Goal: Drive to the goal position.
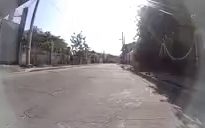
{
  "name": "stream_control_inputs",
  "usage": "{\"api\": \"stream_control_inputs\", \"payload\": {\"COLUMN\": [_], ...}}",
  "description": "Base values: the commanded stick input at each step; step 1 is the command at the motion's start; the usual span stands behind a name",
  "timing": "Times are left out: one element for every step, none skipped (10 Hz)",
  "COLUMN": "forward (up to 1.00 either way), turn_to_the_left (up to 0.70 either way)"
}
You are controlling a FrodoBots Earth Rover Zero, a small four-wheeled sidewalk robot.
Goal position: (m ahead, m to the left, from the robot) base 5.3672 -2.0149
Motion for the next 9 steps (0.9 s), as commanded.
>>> {"api": "stream_control_inputs", "payload": {"forward": [0.46, 0.7, 0.95, 1.0, 1.0, 1.0, 1.0, 1.0, 1.0], "turn_to_the_left": [0.0, 0.0, 0.0, 0.0, 0.0, 0.0, 0.0, -0.01, -0.06]}}
